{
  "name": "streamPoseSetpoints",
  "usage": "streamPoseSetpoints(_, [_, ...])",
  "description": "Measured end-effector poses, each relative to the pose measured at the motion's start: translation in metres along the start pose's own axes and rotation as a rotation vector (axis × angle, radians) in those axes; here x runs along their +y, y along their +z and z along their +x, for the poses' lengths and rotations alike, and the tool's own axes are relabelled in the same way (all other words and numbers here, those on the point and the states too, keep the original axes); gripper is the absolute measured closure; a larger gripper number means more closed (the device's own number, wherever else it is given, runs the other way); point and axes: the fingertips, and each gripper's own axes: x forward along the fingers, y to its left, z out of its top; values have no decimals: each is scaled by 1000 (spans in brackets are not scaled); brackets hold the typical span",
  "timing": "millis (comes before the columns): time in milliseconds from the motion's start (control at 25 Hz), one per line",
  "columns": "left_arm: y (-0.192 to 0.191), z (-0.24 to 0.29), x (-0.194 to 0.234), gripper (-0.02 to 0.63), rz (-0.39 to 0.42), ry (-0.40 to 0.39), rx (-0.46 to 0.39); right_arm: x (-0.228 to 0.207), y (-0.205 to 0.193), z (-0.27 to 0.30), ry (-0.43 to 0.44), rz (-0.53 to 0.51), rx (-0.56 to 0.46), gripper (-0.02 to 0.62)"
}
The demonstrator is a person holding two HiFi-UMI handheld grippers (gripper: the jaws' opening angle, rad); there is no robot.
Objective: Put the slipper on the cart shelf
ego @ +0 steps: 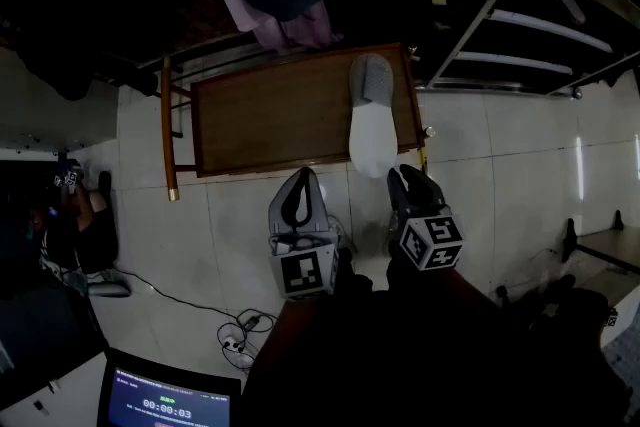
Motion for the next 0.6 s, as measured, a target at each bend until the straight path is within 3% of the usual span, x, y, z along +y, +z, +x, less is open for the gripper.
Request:
streamPoseSetpoints(240, [-10,-1,-3,595,0,-9,25,-21,-37,26,72,573,84,391])
streamPoseSetpoints(480, [-12,-4,-4,595,-18,0,39,-41,-73,53,49,928,127,338])
streamPoseSetpoints(600, [-13,-3,-3,595,-46,0,51,-46,-86,67,44,1033,144,313])
